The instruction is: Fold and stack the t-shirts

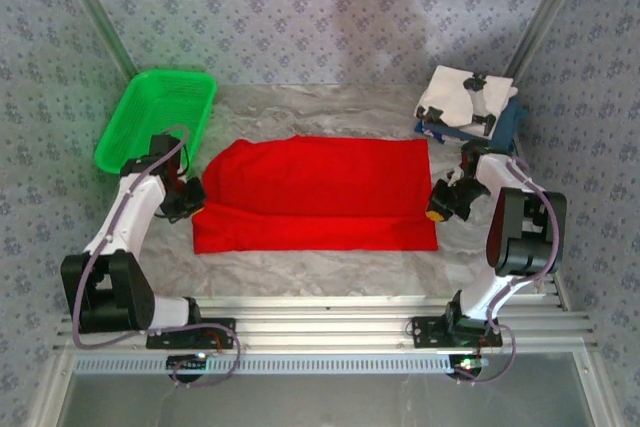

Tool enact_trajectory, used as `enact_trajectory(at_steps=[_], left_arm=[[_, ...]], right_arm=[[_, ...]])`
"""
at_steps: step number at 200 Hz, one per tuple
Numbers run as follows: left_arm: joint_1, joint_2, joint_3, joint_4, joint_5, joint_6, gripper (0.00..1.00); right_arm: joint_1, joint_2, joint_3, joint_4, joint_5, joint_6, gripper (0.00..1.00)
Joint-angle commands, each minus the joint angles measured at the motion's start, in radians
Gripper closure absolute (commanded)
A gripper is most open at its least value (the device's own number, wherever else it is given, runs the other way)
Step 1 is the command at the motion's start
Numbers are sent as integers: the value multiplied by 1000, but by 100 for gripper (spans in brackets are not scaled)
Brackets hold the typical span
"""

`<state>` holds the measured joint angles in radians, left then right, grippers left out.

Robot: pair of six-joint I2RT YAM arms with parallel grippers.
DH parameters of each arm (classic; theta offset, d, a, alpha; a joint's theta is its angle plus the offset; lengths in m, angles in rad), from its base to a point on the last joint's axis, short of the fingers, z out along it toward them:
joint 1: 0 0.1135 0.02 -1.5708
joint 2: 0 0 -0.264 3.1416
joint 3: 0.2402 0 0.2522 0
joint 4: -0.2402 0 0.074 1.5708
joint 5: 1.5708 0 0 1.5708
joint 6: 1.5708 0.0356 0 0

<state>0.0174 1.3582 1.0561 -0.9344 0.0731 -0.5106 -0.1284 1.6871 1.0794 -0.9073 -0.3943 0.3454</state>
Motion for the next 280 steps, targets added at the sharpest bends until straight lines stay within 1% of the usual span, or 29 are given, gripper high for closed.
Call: enact_trajectory(at_steps=[1,22,51,66,76,81,85,94,99,114,122,133,141,147,156,179,199,215,235,267,280], left_arm=[[-17,36,45,25,-23,37,100],[-40,81,76,39,-28,50,100],[-54,143,117,54,-28,50,100],[-60,160,132,79,-6,50,98],[-61,165,144,92,13,46,88],[-62,166,150,95,26,43,78],[-62,165,157,93,36,39,71],[-65,155,174,77,49,30,59],[-66,143,179,68,54,25,52],[-64,84,187,25,60,7,39],[-64,44,186,-7,69,-3,32],[-61,-13,174,-57,86,-23,28],[-59,-56,151,-95,100,-42,28],[-52,-87,126,-121,111,-58,28],[-38,-138,81,-152,126,-82,28],[17,-267,-59,-175,172,-136,29],[54,-301,-167,-140,213,-158,34],[59,-279,-208,-102,214,-174,36],[72,-242,-245,-49,204,-177,42],[77,-164,-290,28,153,-178,50],[78,-147,-308,54,145,-182,51]], right_arm=[[9,30,30,1,29,-22,100],[13,50,41,5,35,-23,100],[15,84,74,9,43,-24,98],[16,98,94,11,42,-23,93],[17,107,104,9,41,-26,86],[18,110,105,7,39,-27,80],[16,111,139,3,37,-28,76],[16,105,156,-2,27,-35,74],[15,94,161,-3,26,-40,70],[14,41,160,-19,18,-47,58],[10,4,156,-42,14,-52,54],[7,-65,138,-73,10,-52,48],[6,-125,122,-92,3,-46,43],[6,-168,72,-106,-6,-43,39],[4,-229,38,-136,-20,-34,36],[2,-355,-76,-169,-68,-5,34],[3,-420,-192,-140,-100,35,35],[-3,-425,-254,-107,-114,62,37],[-6,-412,-288,-49,-99,74,39],[-8,-333,-325,26,-90,73,45],[-7,-307,-329,60,-87,79,47]])
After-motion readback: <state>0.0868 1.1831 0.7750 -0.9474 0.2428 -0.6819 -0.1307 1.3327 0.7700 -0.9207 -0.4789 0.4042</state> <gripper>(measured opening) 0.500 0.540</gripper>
